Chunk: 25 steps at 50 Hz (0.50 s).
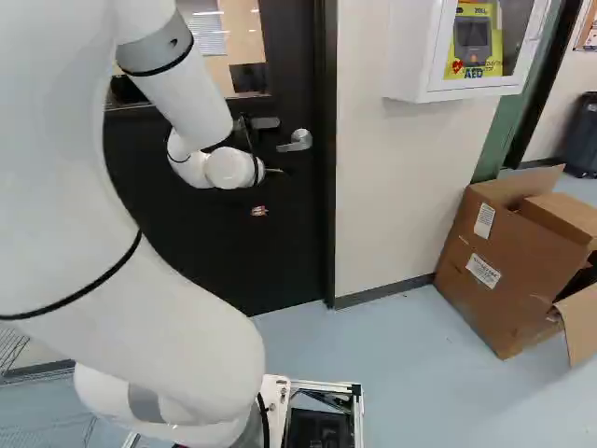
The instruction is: Open the door and move inside
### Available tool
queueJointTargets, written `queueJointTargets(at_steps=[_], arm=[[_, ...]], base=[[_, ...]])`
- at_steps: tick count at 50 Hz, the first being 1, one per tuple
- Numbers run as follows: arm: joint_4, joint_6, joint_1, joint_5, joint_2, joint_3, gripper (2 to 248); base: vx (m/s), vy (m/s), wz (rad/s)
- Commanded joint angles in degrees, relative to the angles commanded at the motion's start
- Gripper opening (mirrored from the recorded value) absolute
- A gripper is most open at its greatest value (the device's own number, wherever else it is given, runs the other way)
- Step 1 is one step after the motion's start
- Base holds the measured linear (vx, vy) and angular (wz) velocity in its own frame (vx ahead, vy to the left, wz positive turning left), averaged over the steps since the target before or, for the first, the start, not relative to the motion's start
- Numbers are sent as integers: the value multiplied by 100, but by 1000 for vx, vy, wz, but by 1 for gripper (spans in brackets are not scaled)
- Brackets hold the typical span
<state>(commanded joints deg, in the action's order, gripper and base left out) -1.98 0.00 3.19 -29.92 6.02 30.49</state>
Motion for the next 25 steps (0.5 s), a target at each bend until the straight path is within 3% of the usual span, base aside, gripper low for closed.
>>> queueJointTargets(at_steps=[25], arm=[[0,0,-86,0,464,-98,247]], base=[[0,0,0]])
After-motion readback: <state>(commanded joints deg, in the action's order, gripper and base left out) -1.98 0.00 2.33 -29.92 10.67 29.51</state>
